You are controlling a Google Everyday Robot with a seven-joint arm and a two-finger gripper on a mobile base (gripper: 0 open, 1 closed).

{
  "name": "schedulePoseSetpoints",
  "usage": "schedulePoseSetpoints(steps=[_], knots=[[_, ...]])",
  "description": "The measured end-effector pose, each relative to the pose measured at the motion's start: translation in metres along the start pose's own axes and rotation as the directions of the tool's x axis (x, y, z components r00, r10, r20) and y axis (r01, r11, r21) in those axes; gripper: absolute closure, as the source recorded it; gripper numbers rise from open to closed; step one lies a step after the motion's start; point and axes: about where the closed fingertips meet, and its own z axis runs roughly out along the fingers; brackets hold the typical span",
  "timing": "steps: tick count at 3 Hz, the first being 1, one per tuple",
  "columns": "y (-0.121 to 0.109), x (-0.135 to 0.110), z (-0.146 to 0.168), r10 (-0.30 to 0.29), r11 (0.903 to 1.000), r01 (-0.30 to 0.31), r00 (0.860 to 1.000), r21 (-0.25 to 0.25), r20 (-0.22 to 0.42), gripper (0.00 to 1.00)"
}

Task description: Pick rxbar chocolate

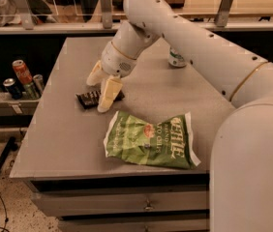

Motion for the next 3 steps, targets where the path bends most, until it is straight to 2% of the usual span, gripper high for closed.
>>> schedulePoseSetpoints(steps=[1,2,3], knots=[[-0.0003,-0.0032,-0.0044,0.000,1.0000,0.000,1.000,0.000,0.000,0.87],[-0.0005,-0.0045,-0.0062,0.000,1.0000,0.000,1.000,0.000,0.000,1.00],[-0.0005,-0.0045,-0.0062,0.000,1.0000,0.000,1.000,0.000,0.000,1.00]])
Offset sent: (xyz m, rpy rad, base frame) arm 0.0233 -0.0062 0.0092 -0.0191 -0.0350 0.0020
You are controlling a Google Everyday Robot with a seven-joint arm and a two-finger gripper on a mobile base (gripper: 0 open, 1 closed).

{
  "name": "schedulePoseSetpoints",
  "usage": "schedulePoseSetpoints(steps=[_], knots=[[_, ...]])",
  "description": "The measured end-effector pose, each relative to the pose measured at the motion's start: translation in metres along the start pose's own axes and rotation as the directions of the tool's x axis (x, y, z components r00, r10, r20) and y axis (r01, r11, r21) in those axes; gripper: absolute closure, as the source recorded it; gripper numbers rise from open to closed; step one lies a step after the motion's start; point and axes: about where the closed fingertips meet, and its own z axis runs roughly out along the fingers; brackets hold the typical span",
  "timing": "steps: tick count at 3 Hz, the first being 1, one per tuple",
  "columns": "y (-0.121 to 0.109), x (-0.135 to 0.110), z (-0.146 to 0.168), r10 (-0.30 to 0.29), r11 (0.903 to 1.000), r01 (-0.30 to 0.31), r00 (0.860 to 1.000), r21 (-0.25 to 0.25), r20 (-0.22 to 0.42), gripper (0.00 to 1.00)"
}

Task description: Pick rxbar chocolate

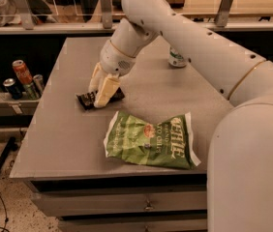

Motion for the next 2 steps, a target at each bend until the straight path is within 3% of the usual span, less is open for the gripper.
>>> schedulePoseSetpoints(steps=[2], knots=[[-0.022,0.004,-0.031,-0.024,0.9975,0.029,0.998,0.065,-0.064,1.00]])
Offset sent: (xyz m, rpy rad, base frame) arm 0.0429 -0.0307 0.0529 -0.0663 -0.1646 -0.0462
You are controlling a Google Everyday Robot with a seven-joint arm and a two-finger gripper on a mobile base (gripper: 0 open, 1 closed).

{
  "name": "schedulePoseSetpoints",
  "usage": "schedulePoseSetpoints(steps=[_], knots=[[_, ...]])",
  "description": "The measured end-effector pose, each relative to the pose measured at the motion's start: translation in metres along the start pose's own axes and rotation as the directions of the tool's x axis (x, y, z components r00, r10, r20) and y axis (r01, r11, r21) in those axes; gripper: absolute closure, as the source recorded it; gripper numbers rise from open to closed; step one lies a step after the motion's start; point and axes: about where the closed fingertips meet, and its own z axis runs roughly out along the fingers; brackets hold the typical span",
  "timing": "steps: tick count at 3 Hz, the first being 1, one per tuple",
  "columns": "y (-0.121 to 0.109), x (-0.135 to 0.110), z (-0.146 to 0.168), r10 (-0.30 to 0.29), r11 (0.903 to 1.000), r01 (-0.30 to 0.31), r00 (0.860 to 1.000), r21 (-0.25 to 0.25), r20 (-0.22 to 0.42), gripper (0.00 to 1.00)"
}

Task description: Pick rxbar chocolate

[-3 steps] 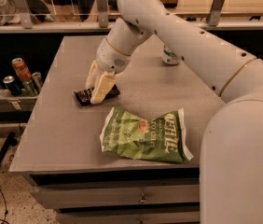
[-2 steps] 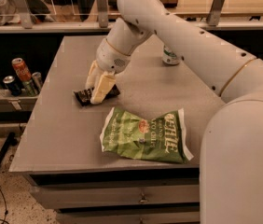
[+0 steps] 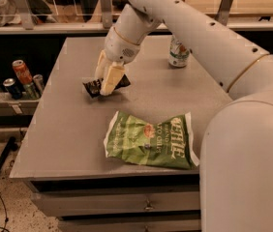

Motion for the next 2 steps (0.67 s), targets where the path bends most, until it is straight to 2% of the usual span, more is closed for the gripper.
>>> schedulePoseSetpoints(steps=[2], knots=[[-0.013,-0.002,-0.050,-0.020,0.9943,0.029,0.995,0.103,-0.093,1.00]])
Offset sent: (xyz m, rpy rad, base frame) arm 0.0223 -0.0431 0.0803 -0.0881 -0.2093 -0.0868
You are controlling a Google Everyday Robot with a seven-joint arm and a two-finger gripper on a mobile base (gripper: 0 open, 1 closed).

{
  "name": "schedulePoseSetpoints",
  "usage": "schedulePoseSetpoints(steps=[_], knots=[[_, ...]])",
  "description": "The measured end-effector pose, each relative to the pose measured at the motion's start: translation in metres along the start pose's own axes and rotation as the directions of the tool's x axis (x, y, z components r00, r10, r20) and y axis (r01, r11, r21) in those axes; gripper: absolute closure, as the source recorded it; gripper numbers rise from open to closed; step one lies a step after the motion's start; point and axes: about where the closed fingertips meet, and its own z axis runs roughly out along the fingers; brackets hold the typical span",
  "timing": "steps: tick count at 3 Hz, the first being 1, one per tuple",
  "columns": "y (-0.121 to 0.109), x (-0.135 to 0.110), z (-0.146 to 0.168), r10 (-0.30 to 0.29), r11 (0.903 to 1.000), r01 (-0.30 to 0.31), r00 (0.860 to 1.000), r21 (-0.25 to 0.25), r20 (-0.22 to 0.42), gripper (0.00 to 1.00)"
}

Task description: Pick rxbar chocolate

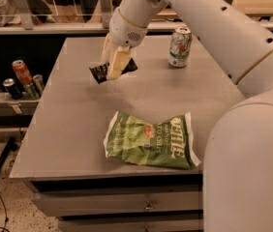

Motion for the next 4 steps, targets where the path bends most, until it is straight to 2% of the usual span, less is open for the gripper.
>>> schedulePoseSetpoints(steps=[1,3,4], knots=[[-0.005,0.002,-0.027,0.000,0.9981,0.002,0.999,0.061,-0.041,1.00],[-0.009,0.003,-0.070,0.004,0.9856,0.010,0.997,0.169,-0.078,1.00],[-0.010,0.003,-0.076,0.003,0.9836,0.011,0.997,0.180,-0.078,1.00]])
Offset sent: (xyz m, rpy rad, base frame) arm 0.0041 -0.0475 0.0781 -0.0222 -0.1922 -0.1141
